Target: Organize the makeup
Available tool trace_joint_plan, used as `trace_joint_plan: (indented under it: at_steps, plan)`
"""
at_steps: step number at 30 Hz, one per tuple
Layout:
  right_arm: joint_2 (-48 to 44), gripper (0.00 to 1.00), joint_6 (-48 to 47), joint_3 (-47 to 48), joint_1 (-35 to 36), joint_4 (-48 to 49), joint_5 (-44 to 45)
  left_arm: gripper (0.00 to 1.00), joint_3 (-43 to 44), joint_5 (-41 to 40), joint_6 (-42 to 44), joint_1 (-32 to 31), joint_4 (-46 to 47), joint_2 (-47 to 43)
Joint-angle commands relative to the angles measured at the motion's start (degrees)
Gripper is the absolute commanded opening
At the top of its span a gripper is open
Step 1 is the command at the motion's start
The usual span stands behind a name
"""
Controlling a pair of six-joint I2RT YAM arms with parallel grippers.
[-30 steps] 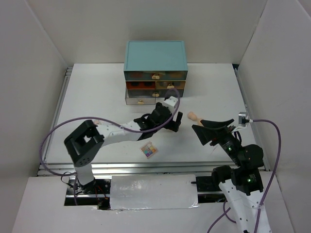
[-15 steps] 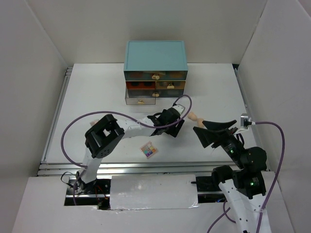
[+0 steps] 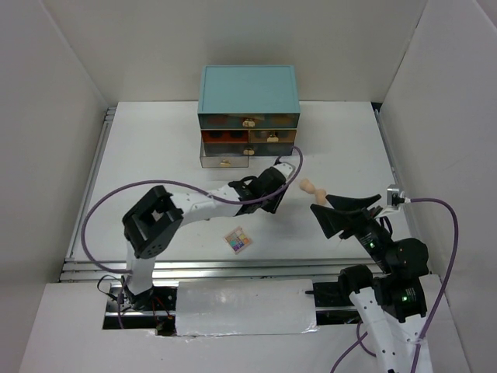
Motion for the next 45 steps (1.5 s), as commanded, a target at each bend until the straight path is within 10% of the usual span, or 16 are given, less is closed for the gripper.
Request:
trace_joint_plan:
  at_steps: [1,19,24,26,35,45]
  plan:
    - [-0.88,1.0,-1.08,2.46,-0.17,-0.38,1.03,0.45,1.32,-3.01,1.35,-0.6,-1.12,-12.61]
    - [-0.44,0.99,-2.48,2.37,-0.26,-1.43,3.67,0.57,17.41,-12.61,10.84,19.61,-7.9,-7.44]
    - [-0.18,1.0,-3.01,2.37,-0.17,-1.61,4.02,0.85,19.25,-13.57,9.96,21.19,-8.42,-4.1]
    - [0.08,1.0,-3.27,2.02,-0.26,-1.69,4.63,0.98,18.82,-13.83,9.35,21.28,-8.25,-4.01]
    - [7.55,1.0,-1.96,1.05,-0.26,-3.36,8.5,0.99,17.05,-8.91,7.68,13.76,-8.86,-11.48]
    - [4.49,1.0,-1.51,2.9,-0.26,-7.84,13.68,0.99,26.87,-1.45,0.91,3.36,-6.75,4.76]
